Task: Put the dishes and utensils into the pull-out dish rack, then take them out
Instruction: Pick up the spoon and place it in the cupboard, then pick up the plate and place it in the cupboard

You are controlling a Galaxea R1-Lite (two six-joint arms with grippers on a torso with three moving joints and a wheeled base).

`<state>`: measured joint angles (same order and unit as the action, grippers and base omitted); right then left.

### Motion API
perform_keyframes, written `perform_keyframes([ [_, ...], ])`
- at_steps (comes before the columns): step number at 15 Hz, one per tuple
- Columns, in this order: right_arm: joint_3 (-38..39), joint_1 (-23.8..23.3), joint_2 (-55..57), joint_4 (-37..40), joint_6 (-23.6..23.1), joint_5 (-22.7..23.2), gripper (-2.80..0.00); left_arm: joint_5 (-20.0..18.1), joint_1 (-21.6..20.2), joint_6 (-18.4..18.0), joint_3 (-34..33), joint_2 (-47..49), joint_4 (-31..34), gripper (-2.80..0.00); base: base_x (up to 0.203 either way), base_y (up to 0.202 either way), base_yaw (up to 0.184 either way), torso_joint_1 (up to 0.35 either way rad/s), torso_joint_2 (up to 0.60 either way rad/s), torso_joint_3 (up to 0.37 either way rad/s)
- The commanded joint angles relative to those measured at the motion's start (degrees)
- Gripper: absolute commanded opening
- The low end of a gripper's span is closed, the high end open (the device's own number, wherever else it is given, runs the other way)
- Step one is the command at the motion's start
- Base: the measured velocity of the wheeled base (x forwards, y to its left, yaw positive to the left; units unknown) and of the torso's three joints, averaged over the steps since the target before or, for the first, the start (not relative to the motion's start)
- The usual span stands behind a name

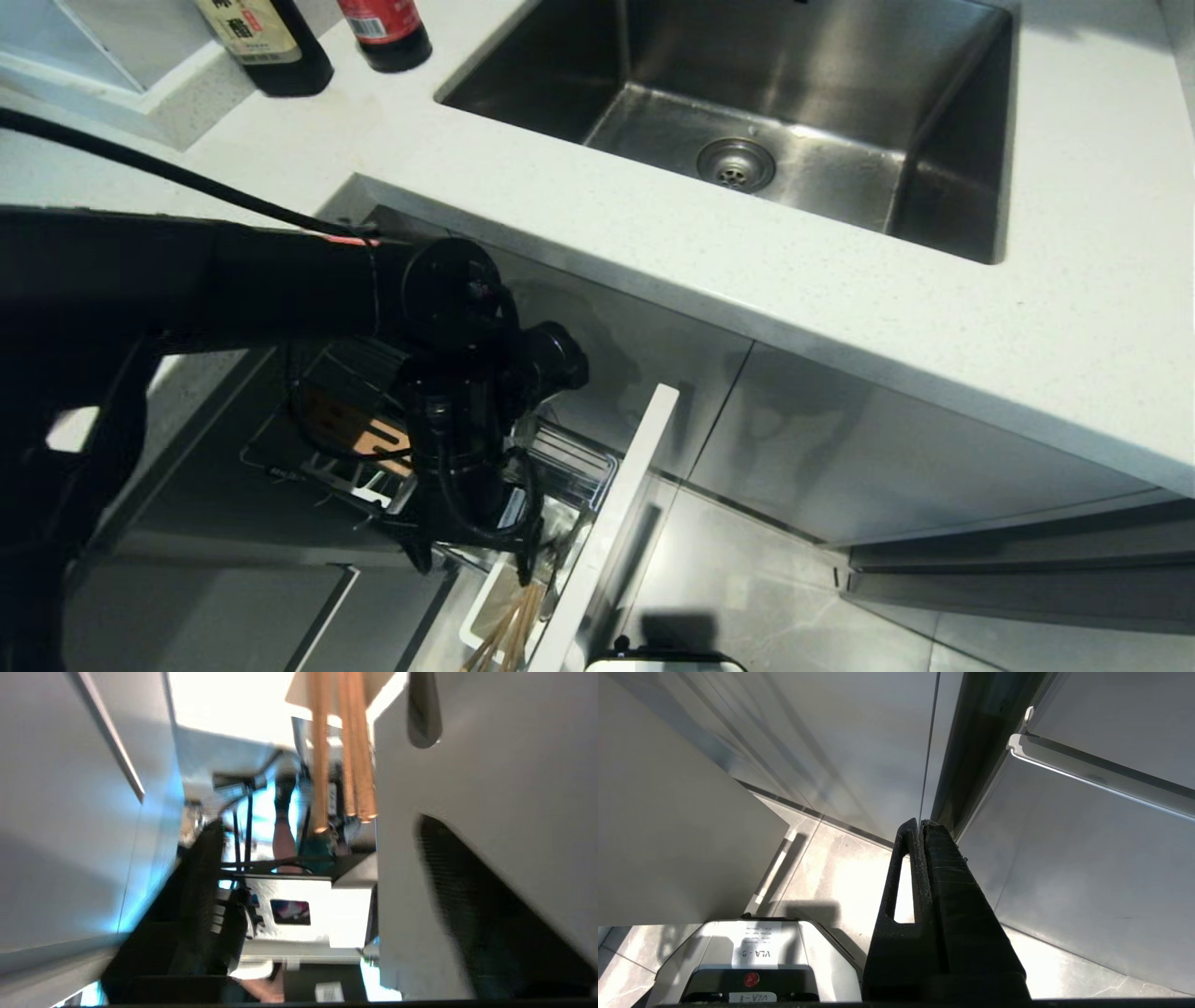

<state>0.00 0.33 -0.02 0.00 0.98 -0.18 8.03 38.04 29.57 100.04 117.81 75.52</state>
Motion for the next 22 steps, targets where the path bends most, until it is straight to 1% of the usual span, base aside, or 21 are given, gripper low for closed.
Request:
perform_keyframes([
  [1,0.09,0.02,0.02,-0.04,-0.01,0.01,-2.80,2.73,0.98,2.30,-1.08,-4.79,0.33,-2.80,0.000,0.000,0.000,0.000,0.00,0.000],
  [2,0.09,0.02,0.02,0.00,-0.01,0.01,-2.80,4.81,1.60,3.98,-2.33,-6.41,0.33,-2.80,0.000,0.000,0.000,0.000,0.00,0.000],
  [3,0.09,0.02,0.02,0.00,-0.01,0.01,-2.80,6.01,2.02,4.68,-3.75,-7.80,0.33,-2.80,0.000,0.000,0.000,0.000,0.00,0.000],
  [6,0.09,0.02,0.02,0.00,-0.01,0.01,-2.80,6.59,2.73,5.77,-6.03,-13.56,0.37,-2.80,0.000,0.000,0.000,0.000,0.00,0.000],
  [10,0.09,0.02,0.02,0.00,-0.01,0.01,-2.80,8.63,3.78,9.06,-6.07,-23.13,-0.35,-2.80,0.000,0.000,0.000,0.000,0.00,0.000],
  [12,0.09,0.02,0.02,0.00,-0.01,0.01,-2.80,9.33,3.81,9.43,-5.58,-28.58,-1.72,-2.80,0.000,0.000,0.000,0.000,0.00,0.000],
  [14,0.09,0.02,0.02,0.00,-0.01,0.01,-2.80,11.38,3.51,9.29,-4.49,-33.18,-3.43,-2.80,0.000,0.000,0.000,0.000,0.00,0.000],
  [15,0.09,0.02,0.02,0.00,-0.01,0.01,-2.80,12.24,2.81,8.95,-2.93,-35.09,-4.56,-2.80,0.000,0.000,0.000,0.000,0.00,0.000],
  [17,0.09,0.02,0.02,0.00,0.06,0.01,-2.80,12.64,-1.17,6.68,-0.16,-37.70,-7.99,-2.80,0.000,0.000,0.000,0.000,0.00,0.000],
  [18,0.09,0.02,0.02,0.00,0.03,0.01,-2.80,12.59,-3.85,4.84,0.70,-39.14,-10.91,-2.80,0.000,0.000,0.000,0.000,0.00,0.000],
  [21,0.09,0.02,0.02,0.00,0.02,0.01,-2.80,12.24,-11.90,-2.60,1.42,-43.72,-20.31,-2.80,0.000,0.000,0.000,0.000,0.00,0.000],
  [22,0.09,0.02,0.02,0.00,-0.01,0.01,-2.80,12.29,-14.04,-4.62,1.44,-44.98,-22.56,-2.80,0.000,0.000,0.000,0.000,0.00,0.000],
])
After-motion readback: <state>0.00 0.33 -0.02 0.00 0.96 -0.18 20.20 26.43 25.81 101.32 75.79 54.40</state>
